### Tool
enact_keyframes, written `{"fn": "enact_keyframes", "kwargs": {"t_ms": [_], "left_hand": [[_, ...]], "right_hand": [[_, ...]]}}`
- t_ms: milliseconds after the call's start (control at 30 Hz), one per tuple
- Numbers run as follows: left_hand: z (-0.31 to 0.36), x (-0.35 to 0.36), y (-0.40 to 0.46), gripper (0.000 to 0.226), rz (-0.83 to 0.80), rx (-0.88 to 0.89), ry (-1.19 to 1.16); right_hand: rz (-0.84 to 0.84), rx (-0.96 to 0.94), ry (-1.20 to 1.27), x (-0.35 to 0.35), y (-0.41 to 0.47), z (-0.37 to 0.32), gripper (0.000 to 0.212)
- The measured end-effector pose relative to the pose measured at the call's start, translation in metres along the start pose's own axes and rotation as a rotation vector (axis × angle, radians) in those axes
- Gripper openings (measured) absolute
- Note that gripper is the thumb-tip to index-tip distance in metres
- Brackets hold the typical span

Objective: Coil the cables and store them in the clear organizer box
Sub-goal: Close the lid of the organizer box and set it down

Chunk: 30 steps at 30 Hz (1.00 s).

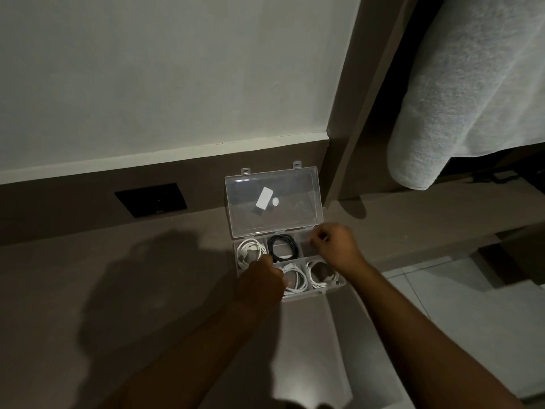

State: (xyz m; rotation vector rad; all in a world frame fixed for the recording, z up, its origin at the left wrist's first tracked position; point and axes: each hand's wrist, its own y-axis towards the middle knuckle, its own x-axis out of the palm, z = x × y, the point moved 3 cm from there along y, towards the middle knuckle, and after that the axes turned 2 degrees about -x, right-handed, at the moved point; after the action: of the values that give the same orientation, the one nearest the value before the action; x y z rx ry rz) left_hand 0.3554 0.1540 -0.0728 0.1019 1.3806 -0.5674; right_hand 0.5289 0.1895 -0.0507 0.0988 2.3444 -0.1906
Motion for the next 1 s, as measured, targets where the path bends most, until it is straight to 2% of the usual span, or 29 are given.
{"fn": "enact_keyframes", "kwargs": {"t_ms": [33,100,167,267,333,400,500,633,700,800,833,900,1000], "left_hand": [[0.000,-0.003,-0.002,0.024,0.009,-0.054,0.006],[-0.001,-0.003,-0.005,0.024,0.028,-0.083,-0.061],[-0.003,-0.006,-0.008,0.020,0.013,-0.077,-0.106],[-0.008,-0.011,-0.006,0.024,0.041,-0.070,-0.113],[-0.009,-0.012,-0.005,0.026,0.041,-0.085,-0.107],[-0.008,-0.010,-0.005,0.025,0.046,-0.079,-0.071],[-0.010,-0.009,-0.003,0.024,0.099,-0.180,-0.173],[-0.013,-0.009,-0.005,0.014,0.276,-0.345,-0.396],[-0.018,-0.005,-0.011,0.014,0.368,-0.459,-0.526],[-0.028,0.002,-0.020,0.018,0.398,-0.569,-0.755],[-0.029,0.003,-0.025,0.017,0.387,-0.562,-0.856],[-0.033,0.003,-0.038,0.009,0.345,-0.499,-0.960],[-0.046,0.011,-0.077,0.011,0.164,-0.303,-0.861]], "right_hand": [[0.086,-0.016,-0.027,-0.010,0.010,0.001,0.007],[0.187,-0.022,-0.029,-0.025,0.030,-0.002,0.027],[0.152,0.076,0.124,-0.028,0.045,-0.008,0.044],[0.081,0.206,0.368,-0.023,0.056,-0.009,0.043],[0.027,0.244,0.439,-0.022,0.056,-0.011,0.042],[0.022,0.253,0.476,-0.025,0.054,-0.011,0.051],[0.033,0.272,0.547,-0.032,0.044,-0.009,0.062],[0.013,0.232,0.522,-0.037,0.019,-0.001,0.059],[-0.020,0.172,0.548,-0.036,0.000,0.004,0.046],[-0.165,0.070,0.516,-0.029,-0.028,0.013,0.020],[-0.230,0.032,0.457,-0.024,-0.035,0.015,0.015],[-0.269,-0.045,0.218,-0.014,-0.046,0.019,0.030],[-0.254,-0.141,0.012,-0.003,-0.053,0.016,0.042]]}}
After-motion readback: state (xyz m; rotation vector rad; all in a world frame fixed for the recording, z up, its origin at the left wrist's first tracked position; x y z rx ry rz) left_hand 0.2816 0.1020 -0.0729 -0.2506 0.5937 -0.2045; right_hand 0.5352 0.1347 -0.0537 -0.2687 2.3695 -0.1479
